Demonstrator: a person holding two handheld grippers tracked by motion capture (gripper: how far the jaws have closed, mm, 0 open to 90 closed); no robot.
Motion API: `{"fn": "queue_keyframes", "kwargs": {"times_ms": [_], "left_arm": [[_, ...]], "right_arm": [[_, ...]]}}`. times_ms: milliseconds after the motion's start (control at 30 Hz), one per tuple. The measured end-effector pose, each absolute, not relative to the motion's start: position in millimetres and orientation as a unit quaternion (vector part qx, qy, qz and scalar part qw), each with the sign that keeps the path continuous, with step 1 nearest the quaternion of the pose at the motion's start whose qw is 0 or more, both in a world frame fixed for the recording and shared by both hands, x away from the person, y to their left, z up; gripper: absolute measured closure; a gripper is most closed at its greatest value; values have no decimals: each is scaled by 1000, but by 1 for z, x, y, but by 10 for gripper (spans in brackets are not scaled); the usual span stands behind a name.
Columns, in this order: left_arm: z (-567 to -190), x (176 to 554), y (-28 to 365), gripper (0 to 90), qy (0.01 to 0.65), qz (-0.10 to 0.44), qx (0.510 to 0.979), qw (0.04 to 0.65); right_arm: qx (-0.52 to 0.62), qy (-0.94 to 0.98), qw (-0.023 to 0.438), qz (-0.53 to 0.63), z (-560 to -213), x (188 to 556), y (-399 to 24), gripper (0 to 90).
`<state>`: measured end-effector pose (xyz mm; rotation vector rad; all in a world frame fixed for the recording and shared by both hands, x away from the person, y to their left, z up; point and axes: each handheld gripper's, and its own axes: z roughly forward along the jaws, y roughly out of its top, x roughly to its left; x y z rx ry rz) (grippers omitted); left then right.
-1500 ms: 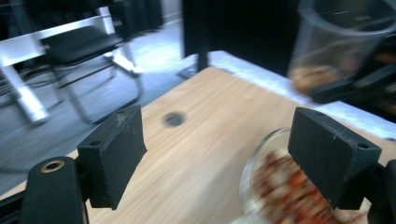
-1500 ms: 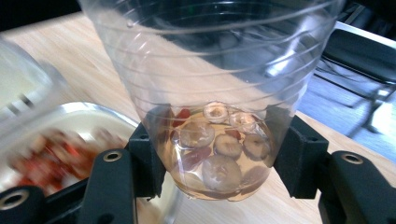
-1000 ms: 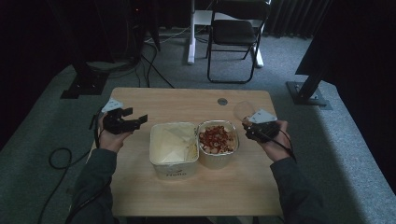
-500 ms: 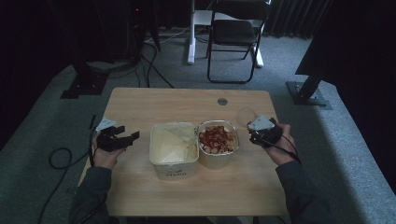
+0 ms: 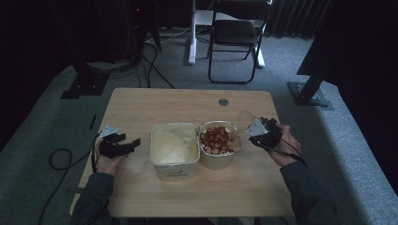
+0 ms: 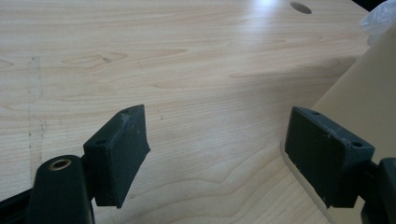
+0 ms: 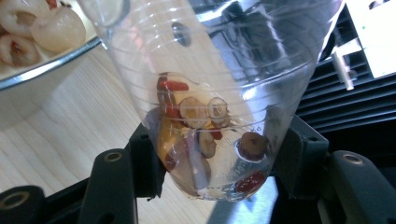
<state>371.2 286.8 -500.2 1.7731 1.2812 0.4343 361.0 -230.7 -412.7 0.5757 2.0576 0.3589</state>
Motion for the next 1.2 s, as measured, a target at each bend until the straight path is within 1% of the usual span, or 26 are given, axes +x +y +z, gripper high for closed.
{"fn": "queue_keyframes", "kwargs": {"times_ms": [233, 1200], "left_arm": [[-504, 372, 283, 215, 516, 172, 716, 438], [-522, 373, 279, 220, 523, 163, 719, 429]], "right_arm": [[196, 841, 493, 107, -411, 357, -222, 427], [144, 837, 525, 52, -407, 358, -204, 427]]}}
